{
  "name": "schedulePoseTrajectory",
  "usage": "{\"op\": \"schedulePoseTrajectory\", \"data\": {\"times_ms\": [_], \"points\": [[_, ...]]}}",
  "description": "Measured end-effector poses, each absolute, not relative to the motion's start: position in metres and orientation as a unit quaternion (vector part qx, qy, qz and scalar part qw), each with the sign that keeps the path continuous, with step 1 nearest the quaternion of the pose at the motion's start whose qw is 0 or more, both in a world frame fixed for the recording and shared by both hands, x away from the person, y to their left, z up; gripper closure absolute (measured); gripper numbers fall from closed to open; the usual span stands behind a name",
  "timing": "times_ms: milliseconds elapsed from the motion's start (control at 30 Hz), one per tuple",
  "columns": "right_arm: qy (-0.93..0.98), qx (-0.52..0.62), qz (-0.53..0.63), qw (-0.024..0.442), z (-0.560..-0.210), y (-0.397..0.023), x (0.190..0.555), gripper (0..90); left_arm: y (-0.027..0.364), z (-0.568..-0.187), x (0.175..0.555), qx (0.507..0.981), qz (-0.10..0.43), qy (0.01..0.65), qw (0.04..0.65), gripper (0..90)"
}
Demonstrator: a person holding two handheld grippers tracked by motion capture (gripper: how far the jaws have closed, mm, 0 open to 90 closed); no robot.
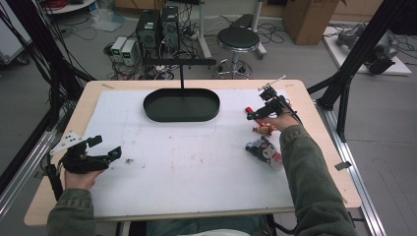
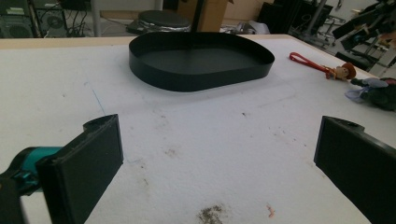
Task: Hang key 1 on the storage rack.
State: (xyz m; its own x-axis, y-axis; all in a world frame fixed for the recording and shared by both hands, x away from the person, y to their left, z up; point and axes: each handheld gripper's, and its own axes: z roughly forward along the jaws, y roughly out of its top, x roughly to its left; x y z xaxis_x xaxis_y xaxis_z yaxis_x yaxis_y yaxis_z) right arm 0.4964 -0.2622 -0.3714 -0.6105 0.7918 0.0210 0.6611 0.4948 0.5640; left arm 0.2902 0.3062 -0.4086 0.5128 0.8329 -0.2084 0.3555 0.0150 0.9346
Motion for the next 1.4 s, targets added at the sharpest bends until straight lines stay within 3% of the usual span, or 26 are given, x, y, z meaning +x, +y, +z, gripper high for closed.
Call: {"op": "schedulePoseTrajectory", "data": {"times_ms": [567, 733, 867, 1133, 1400], "points": [[0.861, 0.445, 0.230, 0.092, -0.408, -0.270, 0.525, 5.4, 0.306, -0.410, 0.294, 0.664, 0.213, 0.448, 0.560, 1.8], [0.866, 0.446, 0.216, 0.062, -0.416, -0.270, 0.530, 20.0, 0.303, -0.410, 0.294, 0.670, 0.213, 0.445, 0.555, 1.8], [0.866, 0.449, 0.208, 0.074, -0.418, -0.269, 0.530, 29.1, 0.303, -0.410, 0.295, 0.669, 0.213, 0.447, 0.554, 1.8], [0.880, 0.432, 0.176, 0.090, -0.409, -0.263, 0.536, 39.5, 0.304, -0.410, 0.295, 0.670, 0.212, 0.447, 0.553, 1.8], [0.880, 0.442, 0.154, 0.072, -0.408, -0.251, 0.543, 44.7, 0.304, -0.411, 0.295, 0.671, 0.211, 0.447, 0.553, 1.8]]}}
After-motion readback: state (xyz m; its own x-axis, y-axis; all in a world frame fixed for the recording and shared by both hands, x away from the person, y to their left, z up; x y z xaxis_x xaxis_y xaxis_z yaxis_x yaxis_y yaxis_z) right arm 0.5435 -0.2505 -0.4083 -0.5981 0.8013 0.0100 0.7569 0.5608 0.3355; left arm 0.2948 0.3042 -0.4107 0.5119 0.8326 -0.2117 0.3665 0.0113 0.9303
